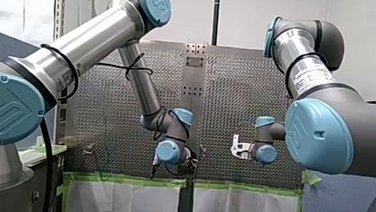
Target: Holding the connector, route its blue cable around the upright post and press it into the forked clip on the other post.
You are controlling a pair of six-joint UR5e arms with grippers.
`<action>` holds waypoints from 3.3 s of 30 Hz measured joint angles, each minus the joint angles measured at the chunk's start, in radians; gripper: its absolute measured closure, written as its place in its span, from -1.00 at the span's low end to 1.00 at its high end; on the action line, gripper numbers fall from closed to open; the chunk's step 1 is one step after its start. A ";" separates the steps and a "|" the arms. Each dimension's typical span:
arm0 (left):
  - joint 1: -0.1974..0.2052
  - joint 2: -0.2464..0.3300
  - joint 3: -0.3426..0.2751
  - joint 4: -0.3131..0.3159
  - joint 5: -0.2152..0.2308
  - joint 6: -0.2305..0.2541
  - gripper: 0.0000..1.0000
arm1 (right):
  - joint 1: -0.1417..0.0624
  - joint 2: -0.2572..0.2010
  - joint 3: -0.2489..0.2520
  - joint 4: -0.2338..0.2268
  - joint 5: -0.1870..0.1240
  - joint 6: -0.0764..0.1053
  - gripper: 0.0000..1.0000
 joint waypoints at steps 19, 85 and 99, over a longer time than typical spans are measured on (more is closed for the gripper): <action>-0.007 0.000 0.060 -0.049 -0.080 -0.043 -1.00 | 0.000 0.000 0.000 -0.003 0.000 0.000 1.00; 0.005 -0.016 0.079 -0.008 -0.203 -0.022 -1.00 | 0.005 0.001 0.000 0.001 0.000 -0.005 1.00; 0.024 -0.123 0.188 -0.104 -0.194 -0.044 -1.00 | 0.008 0.003 0.000 0.001 0.000 -0.007 1.00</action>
